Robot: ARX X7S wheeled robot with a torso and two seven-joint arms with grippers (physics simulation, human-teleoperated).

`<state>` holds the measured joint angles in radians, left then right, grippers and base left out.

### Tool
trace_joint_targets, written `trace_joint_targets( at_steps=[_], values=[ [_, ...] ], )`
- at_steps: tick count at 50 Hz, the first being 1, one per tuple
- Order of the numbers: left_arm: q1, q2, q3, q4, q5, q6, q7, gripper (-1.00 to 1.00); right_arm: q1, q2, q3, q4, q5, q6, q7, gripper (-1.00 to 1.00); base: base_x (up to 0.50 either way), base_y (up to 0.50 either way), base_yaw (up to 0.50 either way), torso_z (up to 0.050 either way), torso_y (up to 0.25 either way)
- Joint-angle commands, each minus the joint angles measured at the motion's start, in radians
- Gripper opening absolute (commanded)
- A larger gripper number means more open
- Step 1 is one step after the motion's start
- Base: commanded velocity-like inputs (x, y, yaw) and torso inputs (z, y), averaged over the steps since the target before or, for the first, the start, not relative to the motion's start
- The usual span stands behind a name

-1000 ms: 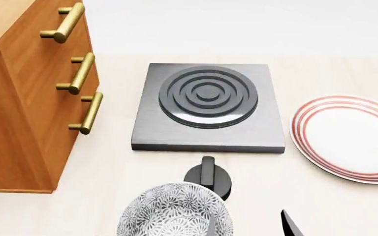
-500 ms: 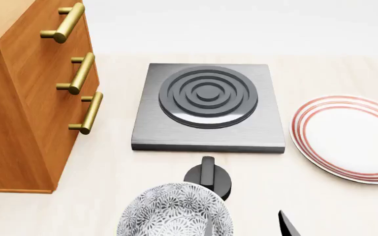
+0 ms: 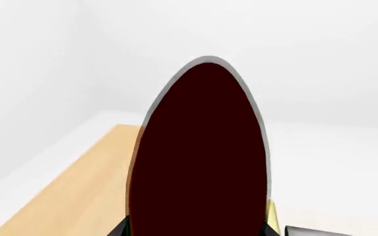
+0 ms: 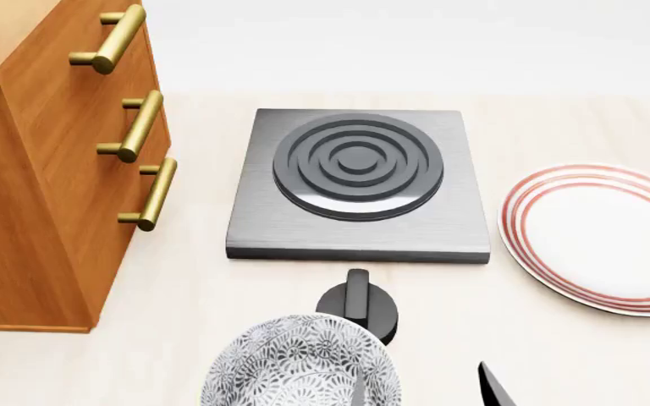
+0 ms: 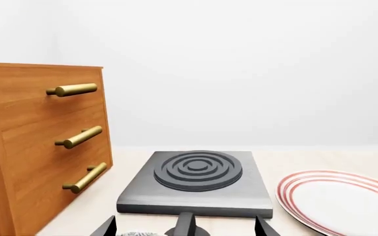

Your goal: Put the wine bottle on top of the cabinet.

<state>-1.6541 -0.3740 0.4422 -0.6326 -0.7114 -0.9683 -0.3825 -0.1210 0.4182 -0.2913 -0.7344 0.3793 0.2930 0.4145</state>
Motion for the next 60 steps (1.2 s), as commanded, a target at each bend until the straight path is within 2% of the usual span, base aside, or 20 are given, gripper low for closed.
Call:
trace_joint_targets(
  at_steps=[1,23,52,53,60],
  values=[
    [0.035,0.006,-0.026,0.015,-0.008,0.029,0.012,-1.00,0.002,-0.013,0.010,0.009,-0.011,-0.004,-0.017,1.00,0.00,0.00,0.00,0.000,0.000],
    [0.185,-0.024,-0.048,0.081,-0.031,0.068,-0.002,-1.00,0.003,-0.009,-0.005,0.012,-0.017,-0.004,-0.012,1.00,0.00,0.00,0.00,0.000,0.001],
    [0.186,-0.041,-0.046,0.086,-0.031,0.057,-0.012,-1.00,0.010,-0.008,-0.021,0.028,-0.017,-0.012,-0.010,1.00,0.00,0.00,0.00,0.000,0.000],
    [0.185,-0.041,-0.049,0.086,-0.033,0.054,-0.016,1.00,0.010,-0.008,-0.021,0.029,-0.018,-0.012,-0.010,1.00,0.00,0.00,0.00,0.000,0.000],
    [0.183,-0.042,-0.047,0.082,-0.030,0.048,-0.025,1.00,0.011,-0.008,-0.025,0.028,-0.018,-0.010,-0.008,1.00,0.00,0.00,0.00,0.000,0.000]
  ],
)
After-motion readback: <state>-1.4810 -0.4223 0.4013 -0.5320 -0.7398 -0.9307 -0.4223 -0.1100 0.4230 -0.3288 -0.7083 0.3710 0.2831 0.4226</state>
